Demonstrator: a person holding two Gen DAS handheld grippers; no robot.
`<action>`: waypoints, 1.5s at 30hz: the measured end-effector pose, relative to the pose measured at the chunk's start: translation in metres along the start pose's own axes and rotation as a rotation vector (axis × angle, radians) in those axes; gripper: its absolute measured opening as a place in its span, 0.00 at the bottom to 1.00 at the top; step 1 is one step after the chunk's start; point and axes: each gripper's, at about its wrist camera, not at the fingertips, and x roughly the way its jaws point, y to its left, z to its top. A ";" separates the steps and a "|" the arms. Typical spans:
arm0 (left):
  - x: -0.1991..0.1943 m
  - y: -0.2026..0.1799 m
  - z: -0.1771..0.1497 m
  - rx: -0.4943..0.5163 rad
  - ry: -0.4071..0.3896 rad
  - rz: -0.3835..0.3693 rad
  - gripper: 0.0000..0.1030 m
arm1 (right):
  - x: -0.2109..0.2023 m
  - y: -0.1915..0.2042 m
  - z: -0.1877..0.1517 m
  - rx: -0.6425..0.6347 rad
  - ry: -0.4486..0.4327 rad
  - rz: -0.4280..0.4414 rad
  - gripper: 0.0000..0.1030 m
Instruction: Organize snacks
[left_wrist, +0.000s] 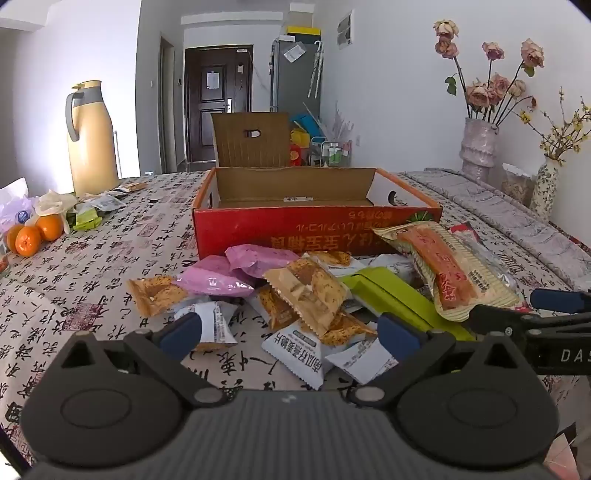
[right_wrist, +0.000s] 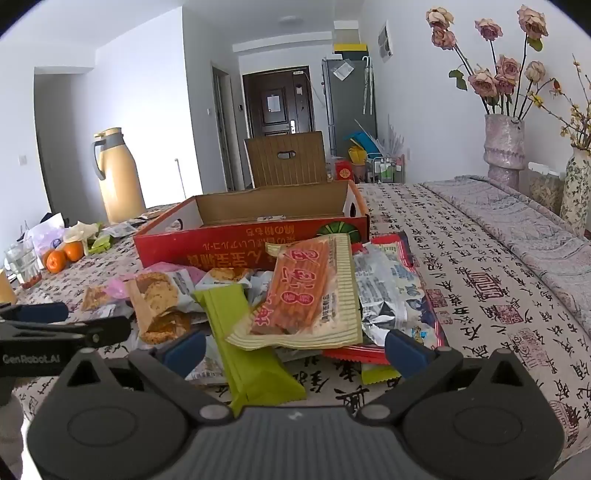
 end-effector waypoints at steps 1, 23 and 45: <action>0.001 0.000 0.000 -0.001 0.004 0.002 1.00 | 0.000 0.000 0.000 -0.002 0.008 -0.001 1.00; 0.009 0.011 -0.005 -0.019 -0.006 -0.049 1.00 | 0.011 0.000 -0.001 0.006 0.030 -0.002 1.00; 0.010 0.010 -0.005 -0.015 -0.004 -0.050 1.00 | 0.014 0.000 -0.003 0.016 0.037 0.005 1.00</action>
